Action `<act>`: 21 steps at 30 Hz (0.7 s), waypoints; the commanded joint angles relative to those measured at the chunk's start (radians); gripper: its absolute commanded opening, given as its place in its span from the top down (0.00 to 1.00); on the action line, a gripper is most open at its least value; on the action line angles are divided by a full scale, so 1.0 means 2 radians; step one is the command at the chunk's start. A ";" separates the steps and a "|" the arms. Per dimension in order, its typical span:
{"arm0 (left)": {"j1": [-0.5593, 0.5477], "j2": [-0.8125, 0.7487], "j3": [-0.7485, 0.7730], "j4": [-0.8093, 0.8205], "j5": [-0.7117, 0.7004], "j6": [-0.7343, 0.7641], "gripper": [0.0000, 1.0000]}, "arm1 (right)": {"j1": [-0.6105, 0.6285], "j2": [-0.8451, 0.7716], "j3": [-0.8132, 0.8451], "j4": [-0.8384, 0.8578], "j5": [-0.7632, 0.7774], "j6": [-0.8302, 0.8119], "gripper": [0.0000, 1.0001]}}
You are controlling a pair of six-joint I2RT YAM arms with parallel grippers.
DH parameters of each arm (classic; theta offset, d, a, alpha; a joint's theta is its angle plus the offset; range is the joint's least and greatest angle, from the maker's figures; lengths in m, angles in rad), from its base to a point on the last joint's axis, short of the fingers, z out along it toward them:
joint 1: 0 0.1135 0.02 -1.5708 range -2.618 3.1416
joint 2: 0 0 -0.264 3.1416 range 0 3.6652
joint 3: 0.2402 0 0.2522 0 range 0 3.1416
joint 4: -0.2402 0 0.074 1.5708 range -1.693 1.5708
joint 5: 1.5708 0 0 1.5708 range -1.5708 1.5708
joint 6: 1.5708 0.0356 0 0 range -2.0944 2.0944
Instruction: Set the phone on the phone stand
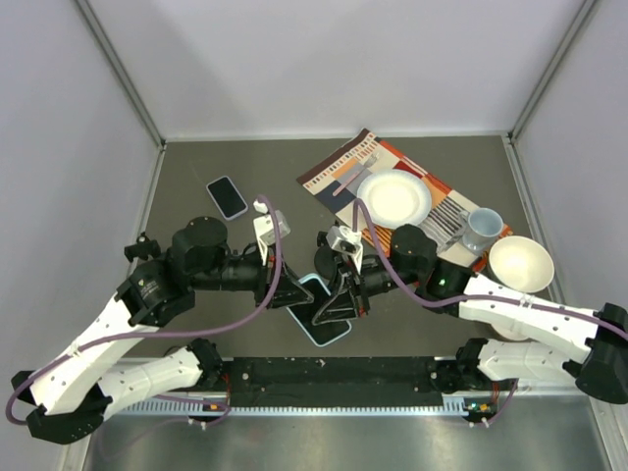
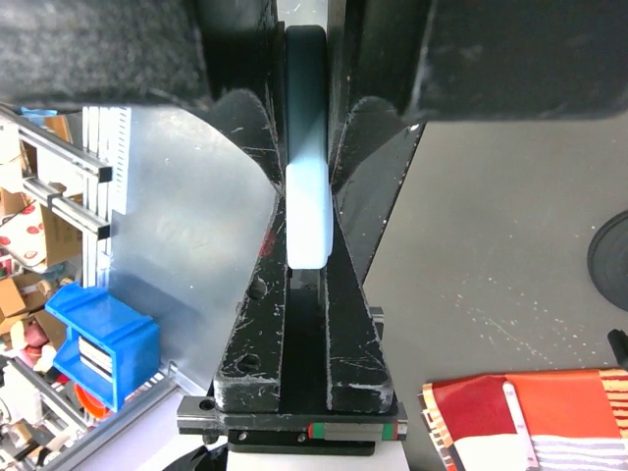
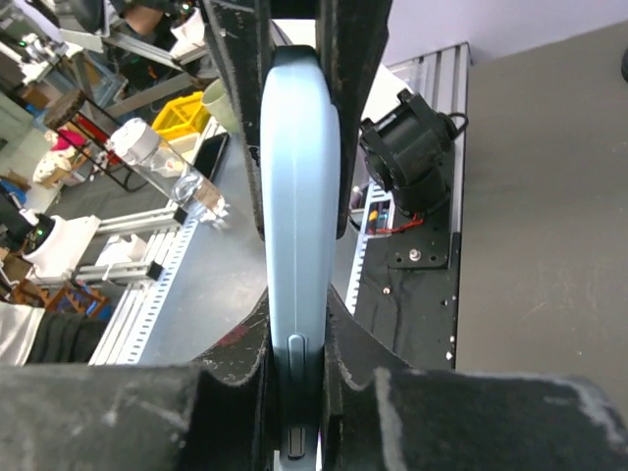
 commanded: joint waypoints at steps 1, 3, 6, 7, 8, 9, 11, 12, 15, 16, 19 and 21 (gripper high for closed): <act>0.000 -0.004 0.005 0.086 0.035 -0.012 1.00 | 0.005 -0.006 -0.020 0.098 -0.016 0.038 1.00; 0.000 -0.001 0.004 0.092 0.040 -0.016 0.84 | 0.005 -0.017 -0.032 0.131 0.011 0.049 1.00; 0.000 0.001 0.001 0.097 0.053 -0.020 0.58 | 0.005 -0.035 -0.053 0.160 0.036 0.058 1.00; 0.000 0.001 0.000 0.098 0.054 -0.020 0.55 | 0.004 -0.037 -0.051 0.157 0.039 0.058 1.00; 0.000 0.001 -0.001 0.097 0.052 -0.020 0.53 | 0.004 -0.040 -0.050 0.155 0.045 0.055 1.00; 0.000 -0.001 -0.003 0.099 0.054 -0.020 0.51 | 0.005 -0.044 -0.050 0.155 0.048 0.055 1.00; 0.000 -0.003 -0.005 0.100 0.053 -0.021 0.50 | 0.005 -0.051 -0.054 0.155 0.059 0.052 1.00; 0.000 -0.003 -0.004 0.101 0.053 -0.022 0.50 | 0.005 -0.055 -0.054 0.154 0.060 0.053 1.00; 0.000 0.003 -0.003 0.100 0.052 -0.021 0.49 | 0.005 -0.056 -0.052 0.153 0.060 0.054 1.00; 0.000 0.005 -0.004 0.098 0.052 -0.021 0.49 | 0.005 -0.057 -0.052 0.156 0.060 0.055 1.00; 0.000 0.009 -0.004 0.099 0.050 -0.023 0.55 | 0.005 -0.058 -0.048 0.147 0.073 0.055 1.00; 0.000 0.012 -0.006 0.108 0.052 -0.024 0.59 | 0.005 -0.057 -0.047 0.152 0.076 0.056 1.00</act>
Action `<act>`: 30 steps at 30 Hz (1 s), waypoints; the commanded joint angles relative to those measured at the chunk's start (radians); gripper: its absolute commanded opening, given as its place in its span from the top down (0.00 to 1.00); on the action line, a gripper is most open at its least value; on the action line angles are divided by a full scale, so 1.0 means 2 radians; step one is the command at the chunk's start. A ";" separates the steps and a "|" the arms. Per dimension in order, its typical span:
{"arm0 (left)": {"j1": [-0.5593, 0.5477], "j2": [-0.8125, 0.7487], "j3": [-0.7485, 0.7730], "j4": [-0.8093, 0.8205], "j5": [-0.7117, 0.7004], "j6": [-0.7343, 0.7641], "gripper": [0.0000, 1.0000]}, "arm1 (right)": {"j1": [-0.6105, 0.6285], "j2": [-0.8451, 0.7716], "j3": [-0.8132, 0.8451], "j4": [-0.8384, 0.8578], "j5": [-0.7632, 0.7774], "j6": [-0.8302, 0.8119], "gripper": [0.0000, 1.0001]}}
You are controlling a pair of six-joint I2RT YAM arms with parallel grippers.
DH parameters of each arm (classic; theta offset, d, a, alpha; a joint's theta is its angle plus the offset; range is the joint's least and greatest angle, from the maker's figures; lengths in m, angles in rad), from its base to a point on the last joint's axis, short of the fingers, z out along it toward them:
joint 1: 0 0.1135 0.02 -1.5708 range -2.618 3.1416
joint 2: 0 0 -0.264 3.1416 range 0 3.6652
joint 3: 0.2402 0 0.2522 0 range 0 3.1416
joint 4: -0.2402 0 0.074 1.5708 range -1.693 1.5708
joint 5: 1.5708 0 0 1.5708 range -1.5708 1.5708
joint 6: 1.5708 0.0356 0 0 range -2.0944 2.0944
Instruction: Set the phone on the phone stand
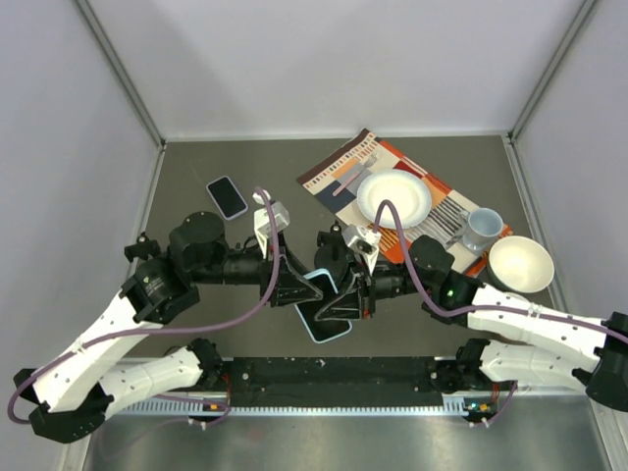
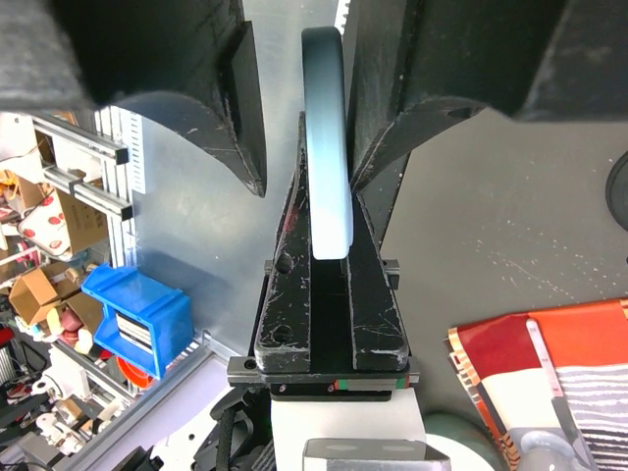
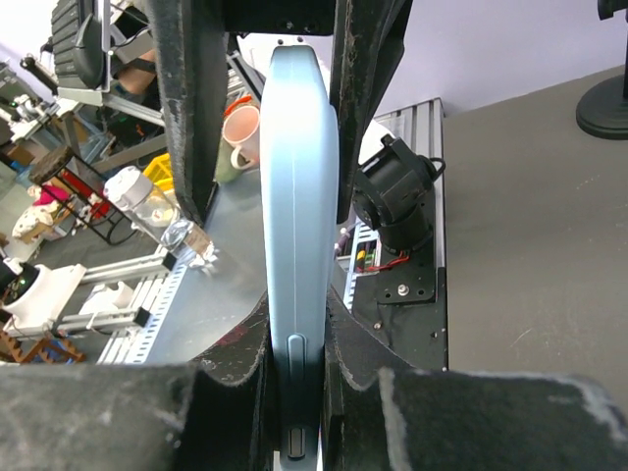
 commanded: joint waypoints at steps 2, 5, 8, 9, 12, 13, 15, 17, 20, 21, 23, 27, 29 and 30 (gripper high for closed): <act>-0.002 0.008 -0.002 0.038 0.015 -0.001 0.64 | 0.002 -0.015 0.013 0.059 0.033 0.009 1.00; -0.001 0.011 -0.006 0.049 0.021 -0.006 0.66 | 0.002 -0.014 0.016 0.057 0.040 0.009 1.00; -0.002 0.012 -0.009 0.054 0.025 -0.009 0.62 | 0.002 -0.017 0.016 0.058 0.052 0.008 1.00; -0.001 0.012 -0.010 0.055 0.021 -0.009 0.62 | 0.002 -0.017 0.016 0.056 0.053 0.008 1.00; -0.002 0.011 -0.010 0.059 0.020 -0.010 0.66 | 0.002 -0.017 0.015 0.054 0.059 0.006 1.00; -0.001 0.010 -0.011 0.061 0.019 -0.010 0.68 | 0.002 -0.018 0.013 0.055 0.063 0.006 1.00; -0.001 0.010 -0.010 0.062 0.018 -0.010 0.75 | 0.002 -0.019 0.012 0.056 0.066 0.007 1.00; -0.002 0.011 -0.010 0.063 0.017 -0.010 0.81 | 0.002 -0.019 0.010 0.060 0.072 0.009 1.00; -0.001 0.009 -0.009 0.067 0.006 -0.010 1.00 | 0.002 -0.018 0.011 0.057 0.076 0.009 1.00; -0.002 0.006 -0.007 0.066 -0.008 -0.013 1.00 | 0.002 -0.017 0.017 0.046 0.079 0.007 1.00; -0.002 -0.004 -0.004 0.053 -0.058 -0.012 1.00 | 0.002 -0.021 0.025 -0.013 0.108 -0.009 0.95; -0.001 -0.022 0.037 -0.031 -0.201 0.001 1.00 | -0.001 -0.057 0.034 -0.133 0.193 -0.038 0.33; -0.001 -0.030 0.056 -0.066 -0.270 0.004 1.00 | -0.004 -0.084 0.039 -0.197 0.292 -0.042 0.20; -0.002 -0.033 0.075 -0.104 -0.297 0.004 1.00 | -0.006 -0.088 0.048 -0.259 0.333 -0.036 0.17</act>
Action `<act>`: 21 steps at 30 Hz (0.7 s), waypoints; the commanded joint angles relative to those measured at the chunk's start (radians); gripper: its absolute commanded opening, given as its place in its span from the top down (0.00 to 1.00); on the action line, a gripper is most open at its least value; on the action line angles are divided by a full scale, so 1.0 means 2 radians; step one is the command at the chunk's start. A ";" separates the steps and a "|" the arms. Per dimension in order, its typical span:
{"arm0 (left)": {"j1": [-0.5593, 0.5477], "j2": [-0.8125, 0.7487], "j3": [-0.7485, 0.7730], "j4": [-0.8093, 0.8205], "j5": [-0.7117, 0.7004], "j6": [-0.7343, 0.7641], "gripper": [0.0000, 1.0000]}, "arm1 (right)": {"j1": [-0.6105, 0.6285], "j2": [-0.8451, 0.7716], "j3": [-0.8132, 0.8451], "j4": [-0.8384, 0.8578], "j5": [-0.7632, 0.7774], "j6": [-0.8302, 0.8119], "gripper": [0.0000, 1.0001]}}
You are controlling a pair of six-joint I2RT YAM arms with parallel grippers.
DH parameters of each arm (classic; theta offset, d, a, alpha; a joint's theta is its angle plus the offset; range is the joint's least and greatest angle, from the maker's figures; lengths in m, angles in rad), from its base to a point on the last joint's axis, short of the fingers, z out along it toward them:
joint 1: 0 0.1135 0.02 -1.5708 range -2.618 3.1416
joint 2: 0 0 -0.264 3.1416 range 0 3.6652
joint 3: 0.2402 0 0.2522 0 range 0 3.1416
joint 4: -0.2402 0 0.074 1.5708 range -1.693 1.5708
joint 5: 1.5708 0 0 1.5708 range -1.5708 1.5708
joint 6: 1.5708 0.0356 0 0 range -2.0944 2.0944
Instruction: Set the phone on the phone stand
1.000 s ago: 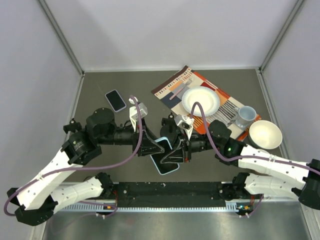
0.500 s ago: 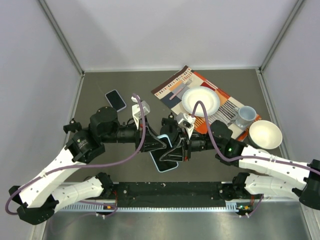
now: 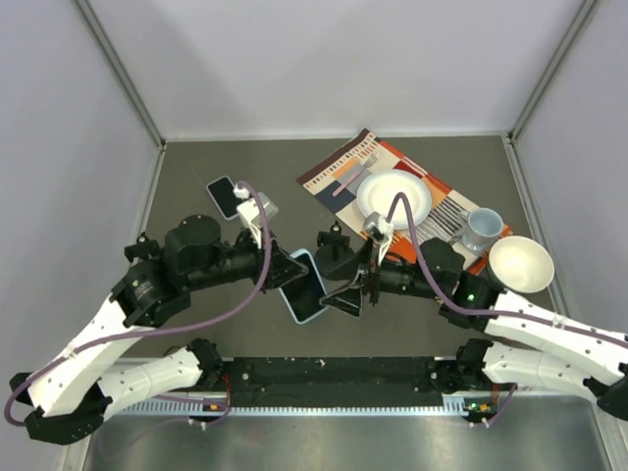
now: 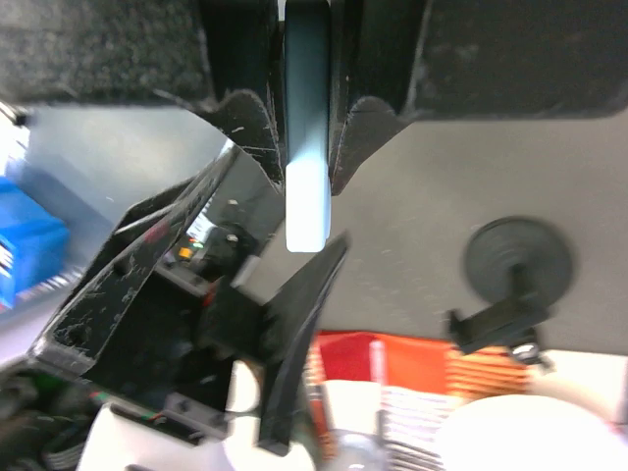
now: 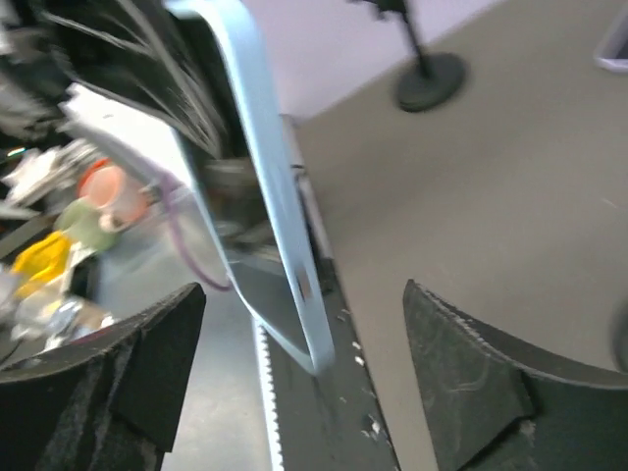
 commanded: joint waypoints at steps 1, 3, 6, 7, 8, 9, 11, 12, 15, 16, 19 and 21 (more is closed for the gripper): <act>0.000 -0.032 0.079 -0.078 -0.175 0.003 1.00 | -0.012 -0.046 0.046 -0.179 0.244 0.004 0.15; 0.000 -0.042 0.097 -0.119 -0.232 0.003 1.00 | -0.015 -0.040 0.063 -0.237 0.293 0.021 0.15; -0.001 -0.059 0.107 -0.137 -0.262 -0.001 1.00 | -0.015 0.000 0.094 -0.284 0.355 0.051 0.20; -0.001 -0.064 0.107 -0.139 -0.261 -0.002 1.00 | -0.015 0.010 0.100 -0.292 0.387 0.070 0.23; 0.000 -0.071 0.106 -0.138 -0.260 -0.003 1.00 | -0.015 0.023 0.105 -0.295 0.398 0.079 0.25; 0.000 -0.075 0.103 -0.136 -0.258 -0.006 1.00 | -0.015 0.042 0.115 -0.296 0.408 0.084 0.28; -0.001 -0.080 0.098 -0.132 -0.245 -0.007 1.00 | -0.014 0.064 0.125 -0.295 0.437 0.094 0.40; -0.001 -0.081 0.093 -0.130 -0.241 -0.009 1.00 | -0.014 0.076 0.135 -0.295 0.447 0.093 0.43; -0.001 -0.084 0.075 -0.122 -0.225 -0.010 1.00 | -0.014 0.121 0.144 -0.282 0.475 0.090 0.47; -0.001 -0.085 0.070 -0.117 -0.212 -0.009 1.00 | -0.014 0.134 0.143 -0.271 0.474 0.078 0.49; 0.000 -0.086 0.047 -0.096 -0.188 -0.003 1.00 | -0.013 0.148 0.125 -0.207 0.458 0.043 0.53; -0.001 -0.086 0.036 -0.082 -0.171 -0.002 1.00 | -0.012 0.151 0.116 -0.182 0.451 0.027 0.56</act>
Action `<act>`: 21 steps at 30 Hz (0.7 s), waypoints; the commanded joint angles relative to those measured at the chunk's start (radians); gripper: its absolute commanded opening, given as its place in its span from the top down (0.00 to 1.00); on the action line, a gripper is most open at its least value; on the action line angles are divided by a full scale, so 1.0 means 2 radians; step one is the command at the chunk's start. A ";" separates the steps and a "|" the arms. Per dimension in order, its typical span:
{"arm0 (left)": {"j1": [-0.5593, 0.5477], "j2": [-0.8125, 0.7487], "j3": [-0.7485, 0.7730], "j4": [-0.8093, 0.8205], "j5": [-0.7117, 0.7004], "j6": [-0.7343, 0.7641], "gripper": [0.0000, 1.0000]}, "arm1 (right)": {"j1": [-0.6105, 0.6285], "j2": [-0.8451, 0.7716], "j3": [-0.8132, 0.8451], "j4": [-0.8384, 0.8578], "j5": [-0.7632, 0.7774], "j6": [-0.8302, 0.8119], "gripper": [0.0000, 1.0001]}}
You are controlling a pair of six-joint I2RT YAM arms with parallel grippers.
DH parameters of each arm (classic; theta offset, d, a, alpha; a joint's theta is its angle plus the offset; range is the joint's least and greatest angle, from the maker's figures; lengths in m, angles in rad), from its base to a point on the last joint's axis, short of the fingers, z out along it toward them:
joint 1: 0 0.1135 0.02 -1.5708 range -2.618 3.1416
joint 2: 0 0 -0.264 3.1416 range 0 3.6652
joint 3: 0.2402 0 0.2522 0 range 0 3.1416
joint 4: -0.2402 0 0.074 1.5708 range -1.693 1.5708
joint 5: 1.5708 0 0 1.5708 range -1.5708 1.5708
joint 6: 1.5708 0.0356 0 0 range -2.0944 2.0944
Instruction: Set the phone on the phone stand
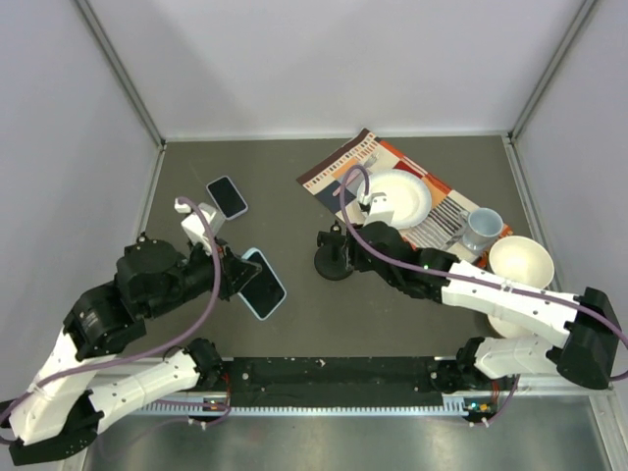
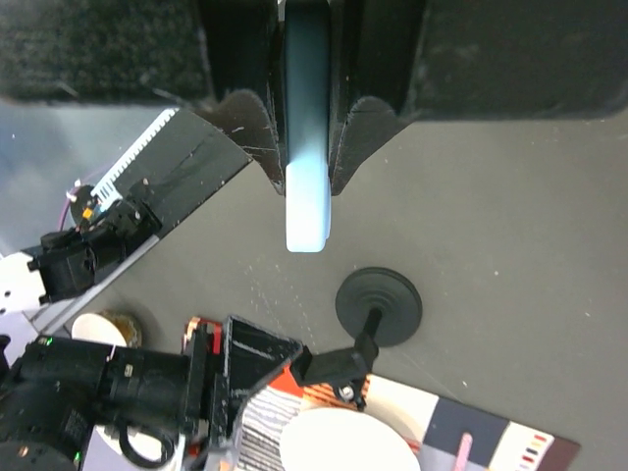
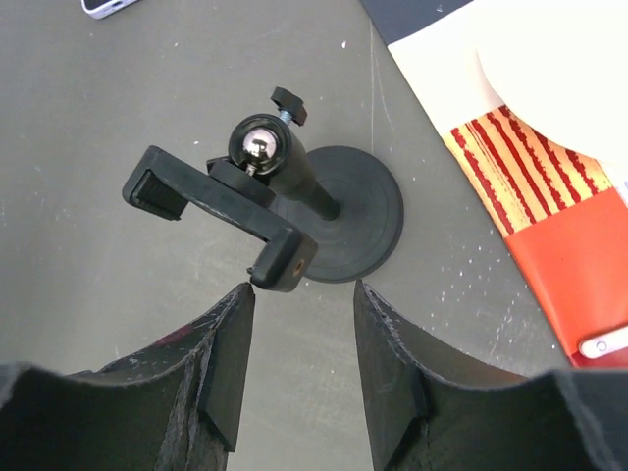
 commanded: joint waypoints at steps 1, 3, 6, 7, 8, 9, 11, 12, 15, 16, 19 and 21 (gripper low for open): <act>0.000 0.000 -0.015 0.079 0.039 -0.001 1.00 | 0.002 0.003 -0.001 0.078 0.012 -0.040 0.56; -0.001 0.002 -0.020 0.084 0.038 -0.001 1.00 | 0.001 0.007 -0.007 0.092 0.011 -0.051 0.55; -0.001 0.009 -0.027 0.092 0.056 -0.001 1.00 | 0.000 0.017 -0.011 0.106 0.021 -0.070 0.57; 0.000 0.012 -0.030 0.095 0.059 -0.002 1.00 | 0.000 0.021 -0.009 0.107 0.019 -0.076 0.58; 0.000 0.014 -0.033 0.098 0.063 -0.003 1.00 | 0.000 0.026 -0.006 0.108 0.016 -0.081 0.60; -0.001 0.015 -0.035 0.104 0.069 -0.004 1.00 | 0.001 0.031 -0.005 0.111 0.009 -0.090 0.76; -0.001 0.021 -0.039 0.108 0.079 -0.003 1.00 | 0.000 0.035 -0.007 0.116 -0.001 -0.103 0.94; -0.001 0.023 -0.039 0.110 0.088 -0.001 1.00 | 0.001 0.035 -0.007 0.119 -0.013 -0.119 1.00; -0.001 0.025 -0.042 0.120 0.124 0.014 1.00 | 0.000 0.021 -0.022 0.144 -0.084 -0.180 1.00; -0.001 0.027 -0.045 0.131 0.140 0.023 1.00 | 0.000 0.016 -0.032 0.165 -0.116 -0.199 1.00; -0.001 0.029 -0.049 0.164 0.202 0.040 1.00 | -0.003 0.015 -0.029 0.152 -0.249 -0.262 1.00; -0.001 0.041 -0.047 0.175 0.219 0.046 1.00 | -0.003 0.027 -0.004 0.125 -0.293 -0.284 1.00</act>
